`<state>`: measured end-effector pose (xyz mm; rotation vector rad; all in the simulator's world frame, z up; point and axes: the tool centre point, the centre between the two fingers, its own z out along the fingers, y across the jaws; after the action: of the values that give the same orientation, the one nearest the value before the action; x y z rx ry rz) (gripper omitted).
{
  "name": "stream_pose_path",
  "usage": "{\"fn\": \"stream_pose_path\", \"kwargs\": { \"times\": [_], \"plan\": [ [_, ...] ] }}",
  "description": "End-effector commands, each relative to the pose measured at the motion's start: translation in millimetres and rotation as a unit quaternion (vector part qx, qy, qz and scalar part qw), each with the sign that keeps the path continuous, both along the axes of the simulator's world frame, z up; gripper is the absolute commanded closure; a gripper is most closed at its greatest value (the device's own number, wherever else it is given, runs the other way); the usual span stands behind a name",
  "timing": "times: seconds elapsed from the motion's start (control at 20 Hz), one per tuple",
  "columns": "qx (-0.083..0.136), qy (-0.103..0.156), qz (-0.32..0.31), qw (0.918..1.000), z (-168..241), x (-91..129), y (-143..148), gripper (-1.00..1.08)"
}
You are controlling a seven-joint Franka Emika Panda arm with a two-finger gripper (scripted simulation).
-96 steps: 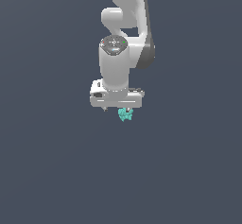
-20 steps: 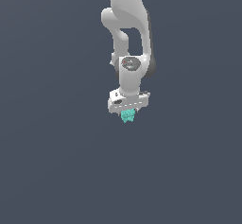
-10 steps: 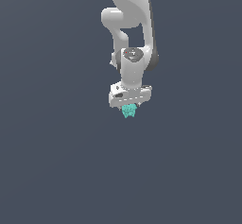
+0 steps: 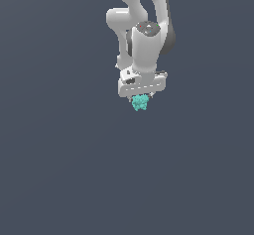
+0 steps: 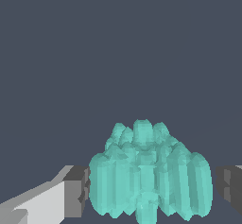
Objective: Pick up the object and move it to a goal position.
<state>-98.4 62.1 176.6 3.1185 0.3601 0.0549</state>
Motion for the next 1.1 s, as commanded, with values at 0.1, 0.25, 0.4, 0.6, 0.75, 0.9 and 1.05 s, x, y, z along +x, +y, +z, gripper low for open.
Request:
{"fn": "stream_pose_path", "kwargs": {
  "times": [0.1,0.25,0.4,0.6,0.75,0.9,1.05],
  "plan": [
    [0.0,0.003,-0.001,1.0,44.2,-13.2,11.3,1.08],
    [0.0,0.005,-0.001,1.0,72.9,-21.2,18.7,1.08],
    [-0.001,0.008,-0.002,1.0,100.9,-28.6,25.9,1.08],
    [-0.001,0.01,-0.003,0.9999,137.7,-37.8,35.3,1.08],
    [-0.001,0.012,-0.003,0.9999,163.4,-43.8,41.9,1.08],
    [-0.001,0.014,-0.004,0.9999,185.4,-48.6,47.5,1.08],
    [-0.001,0.015,-0.004,0.9999,203.3,-51.9,52.1,1.08]
  ]
}}
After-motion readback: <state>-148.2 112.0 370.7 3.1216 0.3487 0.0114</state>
